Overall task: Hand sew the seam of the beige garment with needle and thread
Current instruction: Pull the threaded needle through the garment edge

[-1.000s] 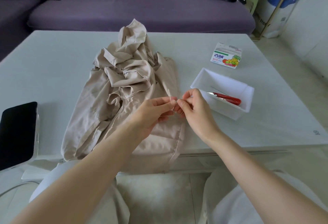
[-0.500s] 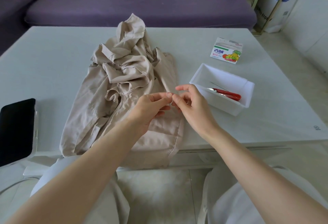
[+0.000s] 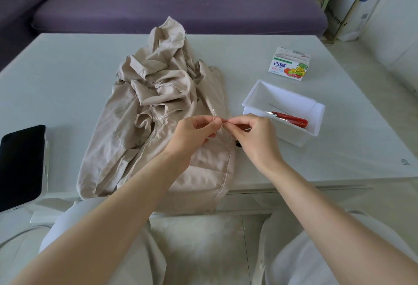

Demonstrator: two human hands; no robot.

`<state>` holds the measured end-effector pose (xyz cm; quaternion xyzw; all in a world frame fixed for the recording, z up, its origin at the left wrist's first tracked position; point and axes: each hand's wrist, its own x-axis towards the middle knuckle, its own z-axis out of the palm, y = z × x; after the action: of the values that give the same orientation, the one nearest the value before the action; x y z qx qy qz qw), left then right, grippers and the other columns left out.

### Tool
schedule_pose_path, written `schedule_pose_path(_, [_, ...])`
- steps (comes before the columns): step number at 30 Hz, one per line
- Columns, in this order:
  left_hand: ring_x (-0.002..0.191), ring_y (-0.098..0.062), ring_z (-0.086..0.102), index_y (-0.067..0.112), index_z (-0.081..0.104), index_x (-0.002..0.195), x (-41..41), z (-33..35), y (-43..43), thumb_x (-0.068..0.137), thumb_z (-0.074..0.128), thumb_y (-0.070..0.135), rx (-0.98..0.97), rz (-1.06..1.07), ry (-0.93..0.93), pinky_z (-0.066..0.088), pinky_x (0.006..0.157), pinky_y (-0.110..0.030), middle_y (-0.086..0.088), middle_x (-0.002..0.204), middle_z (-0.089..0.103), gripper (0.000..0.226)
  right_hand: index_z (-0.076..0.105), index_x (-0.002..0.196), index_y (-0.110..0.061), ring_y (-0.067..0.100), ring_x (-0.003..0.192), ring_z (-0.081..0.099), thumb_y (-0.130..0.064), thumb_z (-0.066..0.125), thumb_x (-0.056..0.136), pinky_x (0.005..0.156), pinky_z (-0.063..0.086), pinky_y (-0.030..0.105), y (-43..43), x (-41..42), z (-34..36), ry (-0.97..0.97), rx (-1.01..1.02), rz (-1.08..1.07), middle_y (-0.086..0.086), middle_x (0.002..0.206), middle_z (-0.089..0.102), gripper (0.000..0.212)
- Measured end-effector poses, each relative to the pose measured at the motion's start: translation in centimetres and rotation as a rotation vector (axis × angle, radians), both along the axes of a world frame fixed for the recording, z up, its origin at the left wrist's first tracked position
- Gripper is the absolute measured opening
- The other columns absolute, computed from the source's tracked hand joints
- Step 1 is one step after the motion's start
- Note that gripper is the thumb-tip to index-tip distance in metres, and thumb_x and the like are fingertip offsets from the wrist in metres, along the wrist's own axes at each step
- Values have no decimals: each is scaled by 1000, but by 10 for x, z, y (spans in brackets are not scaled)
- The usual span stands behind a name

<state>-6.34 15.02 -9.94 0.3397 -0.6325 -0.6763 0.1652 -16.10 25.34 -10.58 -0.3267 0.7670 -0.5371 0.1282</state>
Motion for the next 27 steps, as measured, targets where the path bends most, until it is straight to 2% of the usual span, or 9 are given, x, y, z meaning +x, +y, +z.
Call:
schedule_pose_path(2, [71,-6,54,17,70,91,1,1,-2,89,65,19,-7,16,16,44,74,-19,6,75,61,6,73,81,-19,-2,69,60,-16,69,85,69,46,13,0,0,-2,21,-6,-29,-14,75,67,6])
schedule_pose_path(5, [62,-2,53,19,68,93,4,2,-9,91,60,15,-59,55,22,43,66,-15,9,69,58,8,69,79,-18,-3,65,57,-12,66,85,66,44,10,-1,0,-2,12,-20,-62,-14,72,66,9])
schedule_pose_path(9, [59,-1,54,18,65,86,10,3,-12,89,64,19,-88,59,-2,42,60,-12,13,59,61,3,66,78,-16,-2,63,57,-10,65,84,63,42,8,0,4,-1,-8,-44,-86,-11,70,65,9])
schedule_pose_path(11, [60,-1,56,16,65,83,11,3,-11,86,68,20,-91,44,-14,43,57,-8,13,58,64,5,64,78,-17,6,65,61,-11,64,84,65,47,17,-1,5,-1,-27,-56,-94,-6,70,67,9])
schedule_pose_path(14, [62,-2,58,13,67,84,12,2,-8,84,70,22,-92,21,-36,44,57,-7,9,68,69,9,60,76,-20,18,69,67,-12,62,85,70,56,35,-1,8,1,-63,-86,-100,2,69,69,12])
schedule_pose_path(19, [70,-6,59,15,69,79,10,2,0,82,71,20,-55,-24,-26,48,71,-17,5,75,71,7,53,77,-24,24,72,66,-12,62,86,70,55,45,1,16,1,-28,-123,-105,7,74,68,17])
schedule_pose_path(22, [72,-8,59,16,69,76,8,2,2,81,72,18,-24,-57,-3,49,75,-19,4,75,72,6,51,77,-26,24,72,66,-12,62,86,70,55,43,3,17,-1,3,-124,-108,7,75,68,20])
schedule_pose_path(24, [68,-3,59,15,69,76,7,3,3,81,72,16,-5,-69,23,48,67,-11,6,72,72,5,49,76,-27,22,70,66,-12,62,86,68,55,39,2,17,-1,49,-135,-114,5,73,66,23])
schedule_pose_path(27, [66,-3,58,15,69,77,4,4,1,81,72,15,6,-70,39,45,63,-8,7,71,71,5,48,75,-26,15,64,63,-13,62,86,62,53,29,-1,16,-1,106,-156,-123,-1,67,63,22])
